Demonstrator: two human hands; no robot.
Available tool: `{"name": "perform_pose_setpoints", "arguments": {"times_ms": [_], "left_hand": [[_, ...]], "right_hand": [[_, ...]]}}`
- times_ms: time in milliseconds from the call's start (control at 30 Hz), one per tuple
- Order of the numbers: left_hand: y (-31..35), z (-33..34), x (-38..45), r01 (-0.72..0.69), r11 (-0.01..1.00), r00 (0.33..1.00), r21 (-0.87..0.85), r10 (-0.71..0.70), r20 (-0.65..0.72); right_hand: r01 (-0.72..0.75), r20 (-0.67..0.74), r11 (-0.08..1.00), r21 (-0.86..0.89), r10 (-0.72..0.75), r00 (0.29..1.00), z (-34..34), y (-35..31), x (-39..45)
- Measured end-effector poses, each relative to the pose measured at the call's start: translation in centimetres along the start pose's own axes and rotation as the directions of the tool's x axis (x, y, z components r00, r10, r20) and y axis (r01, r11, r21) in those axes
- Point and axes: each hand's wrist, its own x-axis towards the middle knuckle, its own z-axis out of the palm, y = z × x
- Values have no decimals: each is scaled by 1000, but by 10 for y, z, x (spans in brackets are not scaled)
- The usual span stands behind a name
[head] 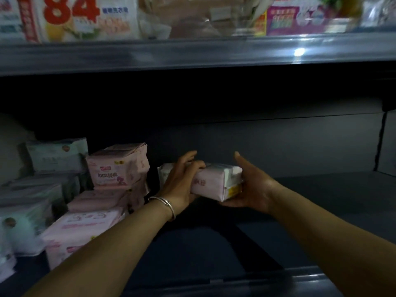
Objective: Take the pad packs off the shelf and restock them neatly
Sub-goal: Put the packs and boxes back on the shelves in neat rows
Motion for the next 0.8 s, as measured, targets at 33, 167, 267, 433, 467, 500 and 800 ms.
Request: {"name": "perform_pose_setpoints", "arguments": {"times_ms": [33,167,267,433,467,500,800], "left_hand": [[0,0,-2,9,1000,999,-9,-9,40],[7,-2,0,252,933,967,-256,-253,30],[16,-12,7,541,563,807,-625,-556,198],[12,5,3,675,152,674,-722,-527,518],[10,11,3,663,107,673,-741,-520,526],[12,15,4,645,68,675,-761,-517,526],[14,11,28,494,438,817,-751,-528,229]], "right_hand": [[15,-28,1000,-10,-15,999,3,2,2],[106,-83,994,-19,-107,991,0,7,6],[184,-86,983,-4,-184,979,-8,8,12],[270,-83,963,-1,-269,960,-11,10,12],[289,-83,957,9,-287,954,-10,12,13],[303,-93,952,33,-299,950,-8,14,14],[373,55,768,-520,-405,912,-20,16,22]]}}
